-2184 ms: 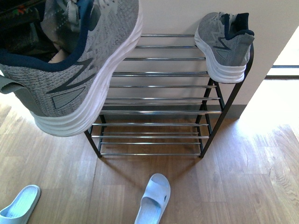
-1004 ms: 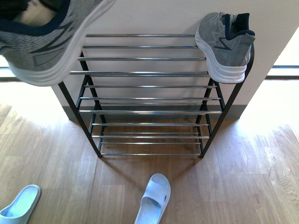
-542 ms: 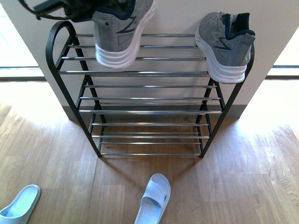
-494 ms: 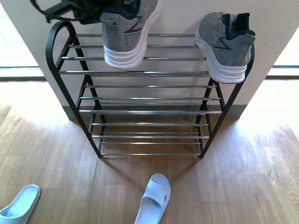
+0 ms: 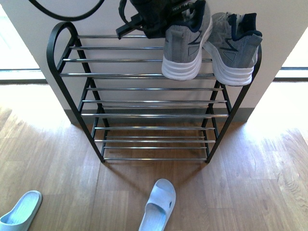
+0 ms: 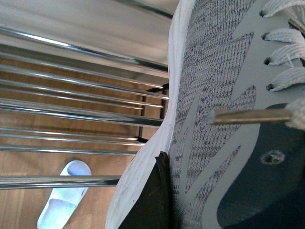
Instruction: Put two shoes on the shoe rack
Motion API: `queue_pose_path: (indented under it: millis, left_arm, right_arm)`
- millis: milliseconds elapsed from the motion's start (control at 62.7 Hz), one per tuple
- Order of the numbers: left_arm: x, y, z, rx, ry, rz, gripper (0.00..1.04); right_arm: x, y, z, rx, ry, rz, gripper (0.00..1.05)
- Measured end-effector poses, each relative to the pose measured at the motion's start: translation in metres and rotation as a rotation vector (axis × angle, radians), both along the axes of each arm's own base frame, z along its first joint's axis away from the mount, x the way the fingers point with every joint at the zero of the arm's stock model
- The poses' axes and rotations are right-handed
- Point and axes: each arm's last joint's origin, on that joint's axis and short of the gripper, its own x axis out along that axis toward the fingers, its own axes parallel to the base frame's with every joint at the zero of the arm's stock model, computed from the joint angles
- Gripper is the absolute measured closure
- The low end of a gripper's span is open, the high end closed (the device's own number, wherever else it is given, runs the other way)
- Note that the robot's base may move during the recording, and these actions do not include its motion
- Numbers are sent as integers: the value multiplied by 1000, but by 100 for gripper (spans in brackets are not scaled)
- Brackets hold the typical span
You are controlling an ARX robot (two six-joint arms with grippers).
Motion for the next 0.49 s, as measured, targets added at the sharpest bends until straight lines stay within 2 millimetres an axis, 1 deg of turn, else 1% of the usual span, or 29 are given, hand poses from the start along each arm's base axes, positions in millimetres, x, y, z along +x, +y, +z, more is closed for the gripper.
queue_pose_path:
  millis: [128,271,383,494]
  left_arm:
    - [6,4,-18,12,47,41,103]
    - [13,-1,-13,-23,45,43,103]
    - [15,-13,-8,-51,45,29,103]
    - [12,-20,-13,-34,67,25,103]
  right_arm:
    - [0,0,0,0,0,0,9]
    - [0,0,0,0,0,0,9]
    - [0,0,0,0,0,0,9]
    - [0,0,0,0,0,0,9]
